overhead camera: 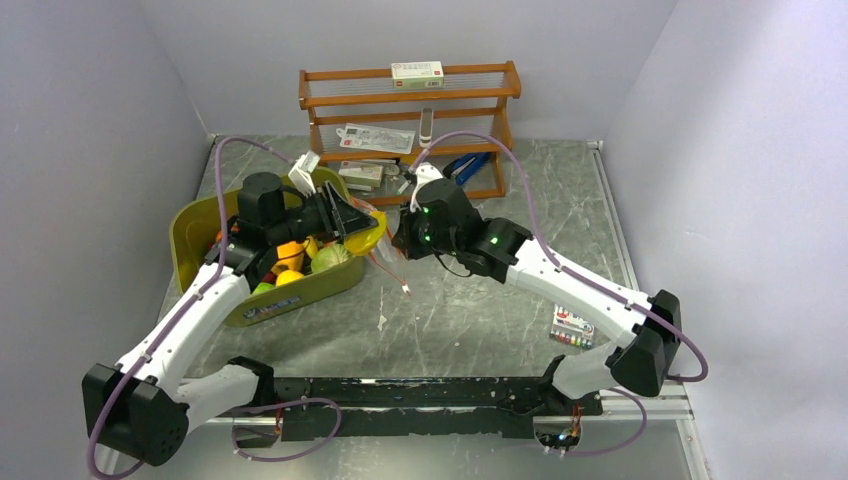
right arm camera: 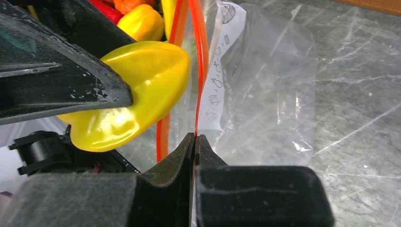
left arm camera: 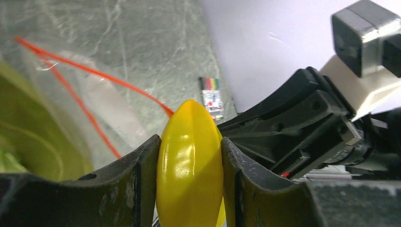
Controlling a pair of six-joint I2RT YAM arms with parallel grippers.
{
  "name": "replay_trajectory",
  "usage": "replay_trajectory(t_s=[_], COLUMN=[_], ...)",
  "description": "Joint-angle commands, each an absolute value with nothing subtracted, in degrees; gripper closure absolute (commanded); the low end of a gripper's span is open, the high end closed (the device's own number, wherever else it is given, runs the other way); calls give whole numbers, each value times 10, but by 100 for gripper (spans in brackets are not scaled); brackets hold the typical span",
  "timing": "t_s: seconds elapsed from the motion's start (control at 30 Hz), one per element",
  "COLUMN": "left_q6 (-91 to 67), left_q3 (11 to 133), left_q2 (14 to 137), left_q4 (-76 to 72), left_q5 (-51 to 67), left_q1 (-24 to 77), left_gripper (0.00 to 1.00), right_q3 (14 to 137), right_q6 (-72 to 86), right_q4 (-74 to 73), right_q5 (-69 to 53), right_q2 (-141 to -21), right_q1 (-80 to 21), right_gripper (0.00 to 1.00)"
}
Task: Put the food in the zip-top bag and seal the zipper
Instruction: Place the fake fruit in the zipper food storage bag.
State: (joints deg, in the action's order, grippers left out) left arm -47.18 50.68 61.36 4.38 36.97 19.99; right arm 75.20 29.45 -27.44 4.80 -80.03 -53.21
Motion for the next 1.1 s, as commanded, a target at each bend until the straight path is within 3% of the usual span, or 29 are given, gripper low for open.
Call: replay_trajectory(t_s=[0.0, 0.2, 0.43, 0.73, 1.07], left_q6=[-437, -428, -430, -391, -443], left_q3=[522, 526, 513, 554, 516], left_q2=[591, 566, 619, 655, 662], left_q4=[114, 178, 157, 235, 119], left_q5=[309, 276, 354, 277, 385], left_q1=[202, 202, 202, 205, 205], left_gripper=[80, 79, 79, 79, 78], right_q3=[733, 711, 697, 689, 661], right_q6=[281, 282, 286, 269, 259], right_q4=[-259, -242, -215, -174, -119], right_q5=[72, 84, 66, 42, -22], right_q2=[-792, -782, -774, -740, -727], right_q1=[-531, -531, -531, -531, -531], right_gripper=[100, 100, 100, 100, 100])
